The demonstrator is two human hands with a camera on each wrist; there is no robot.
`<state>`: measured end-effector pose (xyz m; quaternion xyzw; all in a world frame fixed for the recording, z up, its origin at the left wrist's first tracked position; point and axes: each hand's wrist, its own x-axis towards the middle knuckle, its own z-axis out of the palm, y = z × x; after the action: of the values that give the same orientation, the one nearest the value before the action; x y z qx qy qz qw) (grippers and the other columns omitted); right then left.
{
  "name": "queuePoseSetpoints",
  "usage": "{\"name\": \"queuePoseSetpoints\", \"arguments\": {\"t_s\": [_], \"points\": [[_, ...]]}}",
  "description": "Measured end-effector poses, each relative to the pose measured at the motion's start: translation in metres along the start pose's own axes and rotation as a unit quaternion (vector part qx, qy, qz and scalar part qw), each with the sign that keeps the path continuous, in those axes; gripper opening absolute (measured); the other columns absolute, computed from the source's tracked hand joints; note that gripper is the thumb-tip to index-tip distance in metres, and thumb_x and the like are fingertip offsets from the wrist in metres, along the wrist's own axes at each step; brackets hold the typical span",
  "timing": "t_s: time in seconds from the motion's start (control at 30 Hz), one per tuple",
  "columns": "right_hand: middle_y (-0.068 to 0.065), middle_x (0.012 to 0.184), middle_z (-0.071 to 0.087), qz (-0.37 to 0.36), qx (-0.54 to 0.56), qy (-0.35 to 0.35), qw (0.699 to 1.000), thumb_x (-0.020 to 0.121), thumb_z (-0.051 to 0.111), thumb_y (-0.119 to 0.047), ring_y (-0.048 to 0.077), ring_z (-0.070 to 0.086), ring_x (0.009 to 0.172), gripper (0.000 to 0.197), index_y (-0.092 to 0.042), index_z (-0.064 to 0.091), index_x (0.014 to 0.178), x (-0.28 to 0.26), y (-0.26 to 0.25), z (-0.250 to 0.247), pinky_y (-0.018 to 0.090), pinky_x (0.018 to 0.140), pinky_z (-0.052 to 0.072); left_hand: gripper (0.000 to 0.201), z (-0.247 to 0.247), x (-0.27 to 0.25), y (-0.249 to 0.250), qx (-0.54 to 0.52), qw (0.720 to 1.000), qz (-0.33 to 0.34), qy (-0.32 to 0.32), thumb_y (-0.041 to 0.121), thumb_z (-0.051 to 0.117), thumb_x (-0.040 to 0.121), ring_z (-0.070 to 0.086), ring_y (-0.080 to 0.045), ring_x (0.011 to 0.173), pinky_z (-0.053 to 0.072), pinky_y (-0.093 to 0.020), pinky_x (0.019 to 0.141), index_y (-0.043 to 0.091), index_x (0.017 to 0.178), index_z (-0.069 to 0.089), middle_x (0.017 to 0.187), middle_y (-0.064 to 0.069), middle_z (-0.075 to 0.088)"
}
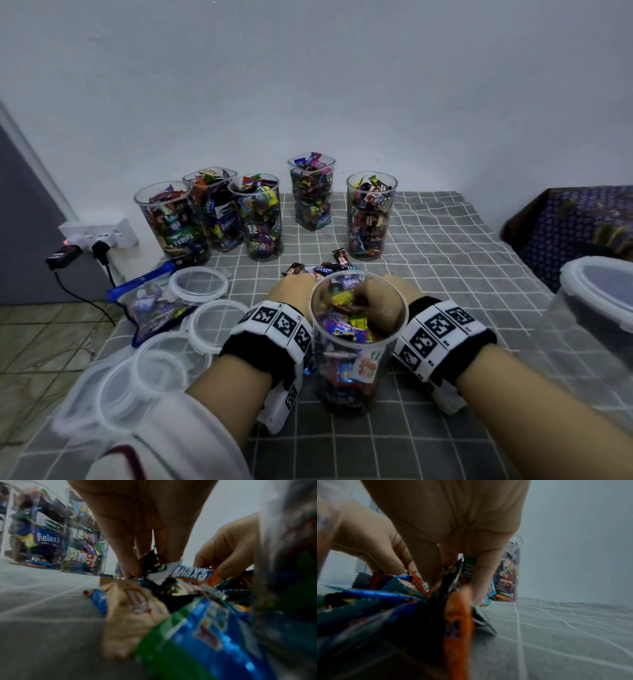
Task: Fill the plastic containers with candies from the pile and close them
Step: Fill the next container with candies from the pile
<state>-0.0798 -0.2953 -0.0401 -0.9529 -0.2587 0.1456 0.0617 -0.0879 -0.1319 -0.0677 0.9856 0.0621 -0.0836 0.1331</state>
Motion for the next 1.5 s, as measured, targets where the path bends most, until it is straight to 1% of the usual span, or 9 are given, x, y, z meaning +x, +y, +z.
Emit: {"name": "queuePoseSetpoints", "arguments": {"t_s": [0.2, 0.33, 0.5, 0.73, 0.97, 1.03, 1.13, 1.33, 1.5], "points": [[0.006, 0.102, 0.067, -0.002, 0.038, 0.023, 0.999, 0.089, 0.052, -0.051, 0.025, 0.063, 0.095, 0.039, -0.017, 0.064, 0.103, -0.001, 0.003, 0.002, 0.037, 0.086, 0.051, 0.024, -0.008, -0.012, 0.006, 0.005, 0.999, 0.024, 0.037, 0.025, 0.05, 0.091, 0.058, -0.024, 0.102, 0.048, -0.031, 0.082, 0.022, 0.106, 0.069, 0.111, -0.003, 0.063], [0.006, 0.107, 0.066, 0.043, 0.033, 0.038, 0.998, 0.091, 0.054, -0.038, 0.024, 0.062, 0.098, 0.029, -0.016, 0.065, 0.108, 0.004, 0.007, 0.003, 0.035, 0.087, 0.051, 0.018, -0.014, -0.025, 0.011, -0.016, 0.996, 0.037, 0.084, 0.023, 0.051, 0.091, 0.059, -0.026, 0.101, 0.043, -0.03, 0.077, 0.02, 0.1, 0.066, 0.107, -0.006, 0.066], [0.007, 0.109, 0.066, 0.059, 0.076, 0.103, 0.99, 0.092, 0.056, -0.028, 0.025, 0.06, 0.101, 0.023, -0.017, 0.065, 0.109, -0.008, 0.013, -0.005, 0.028, 0.08, 0.046, 0.013, -0.02, -0.036, 0.014, -0.11, 0.988, 0.021, 0.107, 0.02, 0.053, 0.089, 0.059, -0.028, 0.1, 0.049, -0.037, 0.087, 0.019, 0.096, 0.064, 0.104, -0.008, 0.067], [0.003, 0.102, 0.069, 0.049, 0.199, 0.255, 0.945, 0.089, 0.063, -0.023, 0.021, 0.061, 0.097, 0.019, -0.017, 0.069, 0.105, -0.037, 0.016, -0.017, 0.031, 0.082, 0.047, 0.018, -0.021, -0.042, 0.02, -0.145, 0.976, 0.02, 0.16, 0.026, 0.05, 0.093, 0.059, -0.026, 0.099, 0.049, -0.037, 0.084, 0.021, 0.1, 0.065, 0.105, -0.005, 0.066], [-0.013, 0.076, 0.06, -0.062, 0.263, 0.402, 0.875, 0.083, 0.067, -0.011, 0.014, 0.058, 0.076, 0.015, -0.02, 0.071, 0.095, -0.084, -0.002, -0.061, 0.029, 0.073, 0.045, 0.015, -0.021, -0.045, 0.02, -0.172, 0.969, 0.04, 0.173, 0.026, 0.053, 0.092, 0.058, -0.024, 0.098, 0.049, -0.037, 0.083, 0.019, 0.099, 0.065, 0.106, -0.003, 0.065], [-0.015, 0.077, 0.061, -0.1, 0.285, 0.39, 0.87, 0.082, 0.068, -0.011, 0.012, 0.06, 0.076, 0.017, -0.025, 0.07, 0.092, -0.098, -0.011, -0.069, 0.032, 0.074, 0.048, 0.016, -0.02, -0.044, 0.02, -0.168, 0.968, 0.048, 0.181, 0.026, 0.053, 0.092, 0.058, -0.025, 0.096, 0.048, -0.035, 0.08, 0.018, 0.097, 0.065, 0.105, -0.004, 0.065], [-0.013, 0.082, 0.066, -0.129, 0.269, 0.344, 0.89, 0.081, 0.069, -0.011, 0.004, 0.06, 0.077, 0.017, -0.023, 0.072, 0.093, -0.108, -0.023, -0.065, 0.02, 0.073, 0.048, 0.017, -0.021, -0.046, 0.02, -0.17, 0.967, 0.052, 0.183, 0.028, 0.052, 0.092, 0.057, -0.026, 0.095, 0.045, -0.032, 0.076, 0.017, 0.095, 0.065, 0.104, -0.006, 0.065], [-0.007, 0.086, 0.065, -0.148, 0.194, 0.301, 0.922, 0.081, 0.07, -0.014, 0.003, 0.055, 0.08, 0.017, -0.022, 0.073, 0.095, -0.11, -0.031, -0.051, 0.017, 0.073, 0.042, 0.018, -0.023, -0.051, 0.021, -0.181, 0.966, 0.054, 0.178, 0.029, 0.061, 0.087, 0.058, -0.029, 0.097, 0.043, -0.033, 0.076, 0.017, 0.1, 0.065, 0.105, -0.008, 0.064], [-0.005, 0.097, 0.066, -0.146, 0.175, 0.286, 0.931, 0.081, 0.068, -0.015, 0.009, 0.059, 0.092, 0.023, -0.022, 0.072, 0.103, -0.113, -0.035, -0.049, 0.026, 0.083, 0.045, 0.011, -0.022, -0.049, 0.019, -0.172, 0.966, 0.057, 0.185, 0.026, 0.064, 0.085, 0.058, -0.026, 0.092, 0.045, -0.033, 0.075, 0.017, 0.092, 0.064, 0.101, -0.007, 0.065]]}}
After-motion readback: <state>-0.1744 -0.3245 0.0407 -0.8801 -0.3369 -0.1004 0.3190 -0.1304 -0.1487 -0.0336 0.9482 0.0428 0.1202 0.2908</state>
